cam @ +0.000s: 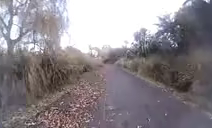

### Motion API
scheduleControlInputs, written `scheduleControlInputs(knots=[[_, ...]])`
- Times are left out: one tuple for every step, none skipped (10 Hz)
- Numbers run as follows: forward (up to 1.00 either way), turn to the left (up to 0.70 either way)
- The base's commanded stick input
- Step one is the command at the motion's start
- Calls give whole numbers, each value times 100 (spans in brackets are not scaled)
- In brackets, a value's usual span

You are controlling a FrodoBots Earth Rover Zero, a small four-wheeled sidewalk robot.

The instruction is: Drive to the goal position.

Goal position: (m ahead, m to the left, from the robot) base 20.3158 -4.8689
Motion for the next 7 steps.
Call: scheduleControlInputs(knots=[[70, -28], [70, -15], [70, -3], [70, 0], [70, 0], [70, 0], [70, -35]])
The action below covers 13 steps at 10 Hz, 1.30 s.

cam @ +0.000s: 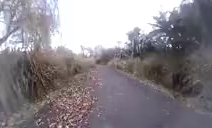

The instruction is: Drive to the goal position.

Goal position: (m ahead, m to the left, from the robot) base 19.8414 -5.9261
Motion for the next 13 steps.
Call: scheduleControlInputs(knots=[[70, -35], [70, -35], [70, -35], [70, -35], [70, -35], [70, -35], [70, -35], [70, 0], [70, 0], [70, 0], [70, 0], [70, 0], [70, 0]])
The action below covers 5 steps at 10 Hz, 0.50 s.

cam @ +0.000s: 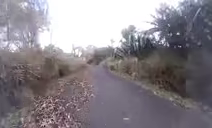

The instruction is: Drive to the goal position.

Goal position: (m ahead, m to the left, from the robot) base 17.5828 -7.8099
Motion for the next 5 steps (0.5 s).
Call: scheduleControlInputs(knots=[[70, 0], [70, 0], [70, 0], [54, 0], [31, 0]])
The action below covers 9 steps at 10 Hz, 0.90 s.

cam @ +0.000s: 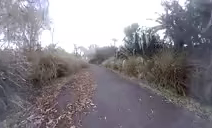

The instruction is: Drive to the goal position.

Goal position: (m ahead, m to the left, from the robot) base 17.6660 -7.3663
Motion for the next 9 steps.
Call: scheduleControlInputs(knots=[[9, 0], [0, 0], [0, 0], [0, 0], [0, 0], [0, 0], [0, 0], [0, 0], [0, 0]])
